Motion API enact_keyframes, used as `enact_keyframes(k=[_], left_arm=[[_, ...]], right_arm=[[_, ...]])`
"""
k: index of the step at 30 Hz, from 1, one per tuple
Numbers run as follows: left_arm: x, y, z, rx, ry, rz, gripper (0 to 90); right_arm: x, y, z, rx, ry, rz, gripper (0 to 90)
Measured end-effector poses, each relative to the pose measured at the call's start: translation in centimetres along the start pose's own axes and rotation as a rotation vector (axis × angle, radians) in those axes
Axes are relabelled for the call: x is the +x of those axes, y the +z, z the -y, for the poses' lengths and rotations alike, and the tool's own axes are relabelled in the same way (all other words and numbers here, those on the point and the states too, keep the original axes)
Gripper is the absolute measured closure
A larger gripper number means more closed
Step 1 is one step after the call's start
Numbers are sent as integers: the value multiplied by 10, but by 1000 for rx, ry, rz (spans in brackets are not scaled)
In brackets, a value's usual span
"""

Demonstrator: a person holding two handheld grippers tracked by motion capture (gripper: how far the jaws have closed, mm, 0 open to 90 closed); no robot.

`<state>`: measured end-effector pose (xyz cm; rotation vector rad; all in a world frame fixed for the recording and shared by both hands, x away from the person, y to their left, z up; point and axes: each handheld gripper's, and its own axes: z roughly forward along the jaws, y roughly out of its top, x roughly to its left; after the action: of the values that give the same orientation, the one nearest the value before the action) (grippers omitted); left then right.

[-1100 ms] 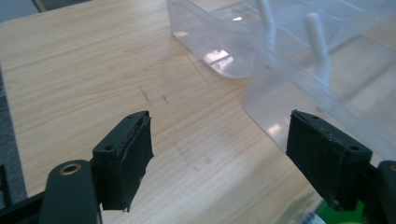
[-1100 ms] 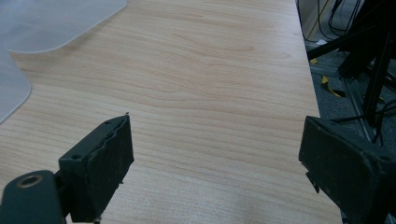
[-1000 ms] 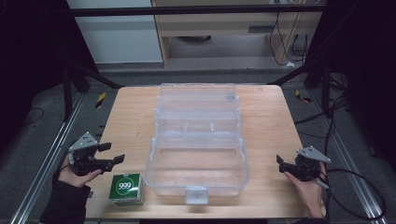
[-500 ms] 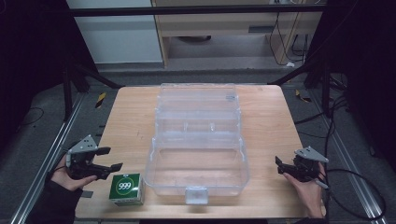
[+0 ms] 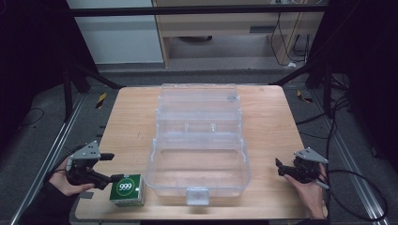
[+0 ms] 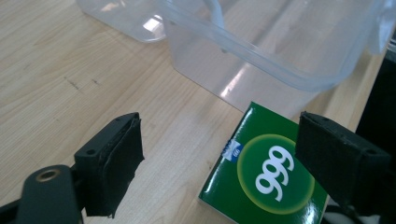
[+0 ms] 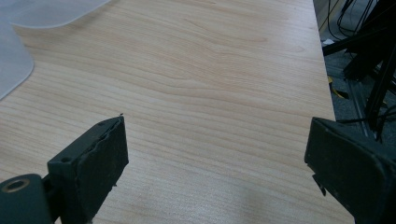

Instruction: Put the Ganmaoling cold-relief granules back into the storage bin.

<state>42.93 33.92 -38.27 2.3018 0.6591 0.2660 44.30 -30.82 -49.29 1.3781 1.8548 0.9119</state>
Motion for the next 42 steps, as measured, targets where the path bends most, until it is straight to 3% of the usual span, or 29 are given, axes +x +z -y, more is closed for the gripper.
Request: enact_keyframes(k=[6, 22, 42], left_arm=[[-5, 1, -2, 32, 58, 41, 131], [-15, 6, -3, 109, 170, 87, 85], [-25, 23, -6, 222, 251, 116, 49]], right_arm=[[0, 0, 0, 3, -7, 1, 59], [2, 2, 1, 17, -21, -6, 44], [3, 4, 3, 35, -33, -15, 30]])
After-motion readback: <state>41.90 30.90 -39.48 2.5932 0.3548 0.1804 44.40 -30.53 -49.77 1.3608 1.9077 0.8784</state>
